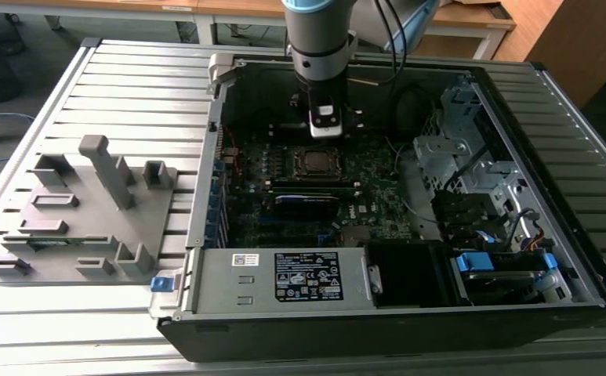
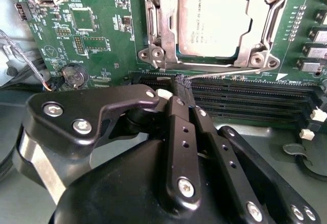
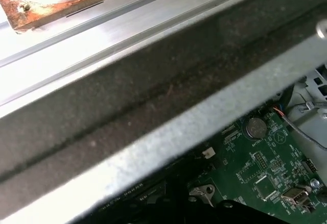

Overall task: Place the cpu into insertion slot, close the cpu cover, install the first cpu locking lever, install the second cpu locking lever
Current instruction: 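Install the first cpu locking lever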

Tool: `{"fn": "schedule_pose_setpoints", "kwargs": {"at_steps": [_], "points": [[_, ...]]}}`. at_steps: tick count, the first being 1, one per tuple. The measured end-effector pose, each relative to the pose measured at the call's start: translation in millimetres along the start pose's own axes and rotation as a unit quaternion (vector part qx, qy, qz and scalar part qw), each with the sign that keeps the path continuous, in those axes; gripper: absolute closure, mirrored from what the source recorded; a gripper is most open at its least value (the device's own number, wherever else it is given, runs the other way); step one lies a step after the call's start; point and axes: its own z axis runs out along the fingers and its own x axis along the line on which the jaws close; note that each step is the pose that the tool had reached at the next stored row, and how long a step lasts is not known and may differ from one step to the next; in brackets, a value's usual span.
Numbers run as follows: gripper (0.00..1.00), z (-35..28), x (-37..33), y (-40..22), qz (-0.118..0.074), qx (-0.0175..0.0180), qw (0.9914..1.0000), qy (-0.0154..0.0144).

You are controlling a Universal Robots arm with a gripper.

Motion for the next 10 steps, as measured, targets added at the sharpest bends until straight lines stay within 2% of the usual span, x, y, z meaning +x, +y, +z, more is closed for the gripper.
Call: {"fn": "schedule_pose_setpoints", "kwargs": {"at_steps": [6, 10], "points": [[0.89, 0.2, -1.4, -2.4, 0.0, -0.0006, 1.0, -0.001], [0.89, -2.4, -1.7, -1.9, 0.0, -0.0027, 1.0, 0.0001]]}}
